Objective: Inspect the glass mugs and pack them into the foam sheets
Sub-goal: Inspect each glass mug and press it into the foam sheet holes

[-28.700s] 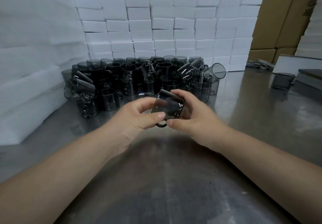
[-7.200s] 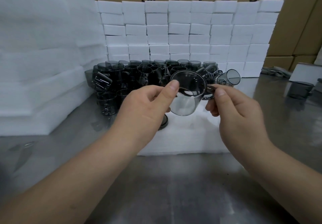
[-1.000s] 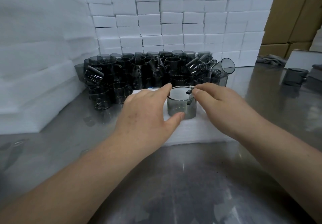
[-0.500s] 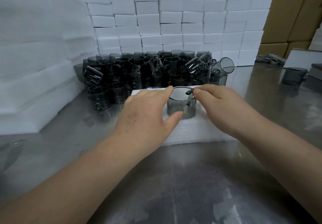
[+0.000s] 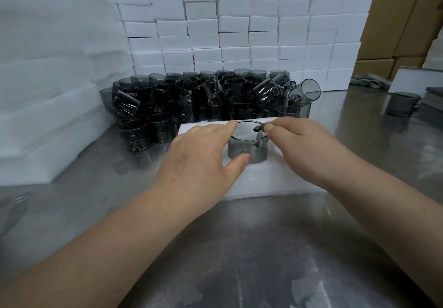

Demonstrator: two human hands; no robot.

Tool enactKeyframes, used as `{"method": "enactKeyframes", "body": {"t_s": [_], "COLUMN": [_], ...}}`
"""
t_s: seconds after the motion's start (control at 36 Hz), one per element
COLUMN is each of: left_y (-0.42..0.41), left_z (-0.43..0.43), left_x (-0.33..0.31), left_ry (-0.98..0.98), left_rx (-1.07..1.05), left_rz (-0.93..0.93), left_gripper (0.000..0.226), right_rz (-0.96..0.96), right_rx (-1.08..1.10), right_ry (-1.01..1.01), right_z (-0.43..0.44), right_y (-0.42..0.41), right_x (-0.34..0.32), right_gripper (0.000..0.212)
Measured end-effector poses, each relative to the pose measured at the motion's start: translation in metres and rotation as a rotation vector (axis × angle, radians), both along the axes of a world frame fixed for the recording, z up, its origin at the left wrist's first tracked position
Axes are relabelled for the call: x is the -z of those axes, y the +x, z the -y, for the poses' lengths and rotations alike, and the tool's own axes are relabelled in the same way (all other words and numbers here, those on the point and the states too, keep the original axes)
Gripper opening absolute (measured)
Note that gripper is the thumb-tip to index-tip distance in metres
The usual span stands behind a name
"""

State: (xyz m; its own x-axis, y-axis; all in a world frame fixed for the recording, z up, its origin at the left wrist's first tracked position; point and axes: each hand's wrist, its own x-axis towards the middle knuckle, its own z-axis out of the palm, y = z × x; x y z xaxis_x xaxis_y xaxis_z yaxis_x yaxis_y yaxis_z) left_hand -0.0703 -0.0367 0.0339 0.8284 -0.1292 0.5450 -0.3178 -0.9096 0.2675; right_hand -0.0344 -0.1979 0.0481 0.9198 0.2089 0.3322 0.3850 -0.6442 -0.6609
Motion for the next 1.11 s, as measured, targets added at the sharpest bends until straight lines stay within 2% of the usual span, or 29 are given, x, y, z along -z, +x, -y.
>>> {"method": "enactKeyframes", "body": {"t_s": [0.17, 0.31, 0.42, 0.53, 0.64, 0.72, 0.83, 0.97, 1.06, 1.11], "left_y": [-0.0005, -0.0013, -0.0006, -0.0006, -0.0007, -0.0009, 0.0001, -0.0031, -0.0045, -0.0047], "left_z": [-0.0002, 0.0001, -0.0001, 0.0004, 0.0012, 0.0013, 0.0005, 0.0019, 0.0031, 0.0028], "left_x": [-0.0006, -0.0007, -0.0011, -0.0011, -0.0008, 0.0, 0.0, -0.0017, -0.0037, -0.0039], "left_ry": [0.007, 0.034, 0.059, 0.058, 0.058, 0.051, 0.04, 0.028, 0.054, 0.057], "left_rx": [-0.011, 0.0, 0.007, 0.014, 0.018, 0.019, 0.028, 0.037, 0.027, 0.027], "left_rz": [-0.028, -0.012, -0.005, -0.001, 0.002, 0.008, 0.008, 0.011, -0.005, -0.015], "left_gripper": [0.069, 0.066, 0.064, 0.063, 0.063, 0.06, 0.058, 0.038, 0.046, 0.041], "right_rz": [0.006, -0.002, -0.022, -0.026, -0.024, -0.019, 0.024, 0.014, 0.022, 0.023], "right_rx": [-0.005, -0.01, -0.029, -0.036, -0.045, -0.038, -0.042, -0.026, -0.026, -0.015], "right_ry": [-0.036, -0.026, 0.003, 0.012, 0.022, 0.004, -0.027, -0.039, -0.064, -0.072], "right_z": [-0.0011, 0.0004, 0.0021, 0.0029, 0.0038, 0.0034, 0.0008, 0.0006, 0.0, 0.0003], "right_y": [-0.0013, -0.0004, 0.0032, 0.0041, 0.0045, 0.0041, 0.0043, 0.0026, 0.0021, 0.0019], "right_x": [-0.0014, -0.0022, -0.0011, 0.0002, 0.0004, 0.0008, 0.0002, -0.0003, -0.0004, -0.0006], "right_gripper": [0.023, 0.024, 0.016, 0.029, 0.02, 0.018, 0.028, 0.026, 0.027, 0.027]}}
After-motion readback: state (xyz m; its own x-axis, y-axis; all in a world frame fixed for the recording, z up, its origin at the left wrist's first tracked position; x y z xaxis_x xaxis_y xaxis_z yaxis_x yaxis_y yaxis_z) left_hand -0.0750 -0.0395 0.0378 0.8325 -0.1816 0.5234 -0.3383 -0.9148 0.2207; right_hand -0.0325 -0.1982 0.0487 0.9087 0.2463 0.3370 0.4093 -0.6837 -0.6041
